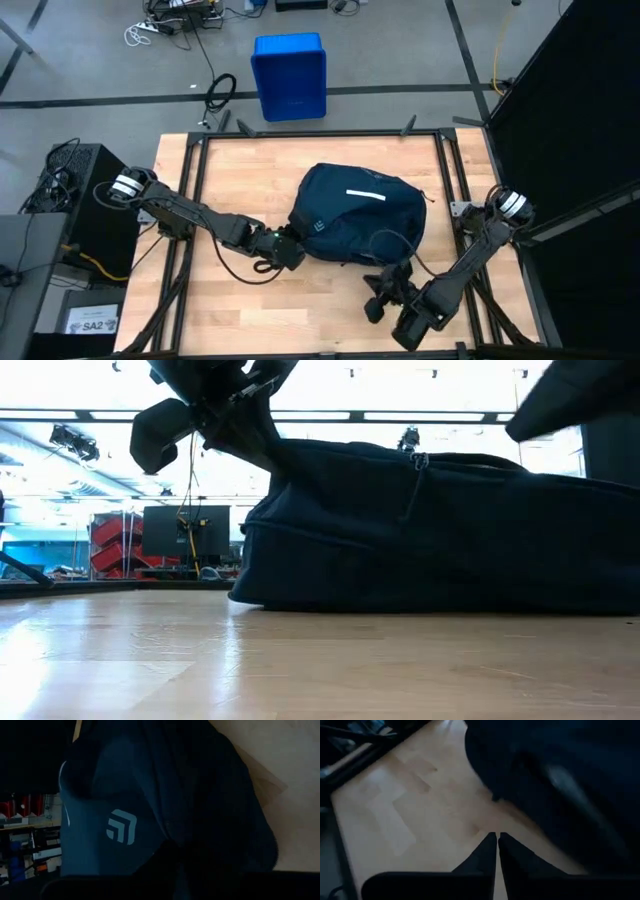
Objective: Unpack backpack
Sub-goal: Close the dark blue backpack
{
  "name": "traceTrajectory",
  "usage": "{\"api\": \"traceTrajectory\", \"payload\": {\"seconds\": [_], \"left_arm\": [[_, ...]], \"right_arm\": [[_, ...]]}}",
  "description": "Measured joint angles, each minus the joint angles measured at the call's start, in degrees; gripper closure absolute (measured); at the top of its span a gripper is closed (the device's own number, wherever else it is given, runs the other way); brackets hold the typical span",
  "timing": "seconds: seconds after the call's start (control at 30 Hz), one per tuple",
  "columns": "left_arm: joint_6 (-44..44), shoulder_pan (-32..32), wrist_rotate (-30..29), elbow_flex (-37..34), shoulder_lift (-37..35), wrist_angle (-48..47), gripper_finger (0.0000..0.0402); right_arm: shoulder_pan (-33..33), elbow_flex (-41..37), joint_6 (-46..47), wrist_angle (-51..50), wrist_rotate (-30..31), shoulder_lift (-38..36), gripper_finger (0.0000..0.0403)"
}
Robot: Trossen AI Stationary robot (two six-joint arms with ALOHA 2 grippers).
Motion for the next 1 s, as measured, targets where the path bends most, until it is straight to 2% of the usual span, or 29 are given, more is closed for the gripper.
{"api": "traceTrajectory", "payload": {"seconds": [0.07, 0.13, 0.2, 0.33, 0.43, 0.5, 0.6, 0.67, 0.83, 1.0], "left_arm": [[0.02, 0.0, 0.02, 0.0, 0.0, 0.17, 0.0402], [0.06, 0.0, 0.02, 0.0, 0.0, 0.47, 0.0402], [0.16, 0.0, 0.02, 0.0, 0.0, 0.56, 0.0402], [0.22, 0.0, 0.02, 0.0, 0.0, 1.08, 0.0402], [0.24, 0.0, 0.02, 0.0, 0.0, 1.09, 0.0402], [0.24, 0.0, 0.0, 0.0, 0.0, 1.1, 0.0402], [0.13, 0.0, 0.02, 0.0, 0.0, 1.26, 0.0402], [0.11, 0.0, 0.04, 0.0, 0.0, 1.22, 0.0402], [0.09, 0.0, 0.26, 0.0, 0.0, 1.36, 0.0402], [-0.01, 0.0, 0.31, 0.0, 0.0, 1.37, 0.0402]], "right_arm": [[0.3, -3.64, -1.07, 7.1, -0.41, -0.38, 0.0402], [0.17, -8.09, -6.43, 18.25, -1.45, -0.48, 0.0402], [-1.16, -13.12, -15.21, 34.46, -5.18, -0.58, 0.0402], [-5.27, -24.15, -30.67, 69.66, -18.31, 0.88, 0.0403], [-7.24, -29.3, -38.7, 84.44, -17.9, 2.07, 0.0403], [-7.84, -30.74, -40.57, 85.83, -11.57, 2.1, 0.0402], [-7.83, -30.82, -43.61, 86.0, 1.69, 2.12, 0.0403], [-7.95, -30.48, -46.15, 85.91, 6.64, 2.12, 0.0401], [-8.84, -30.17, -48.34, 85.87, 7.87, 2.12, 0.037], [-8.51, -30.17, -50.19, 85.89, 7.28, 2.12, 0.0294]]}}
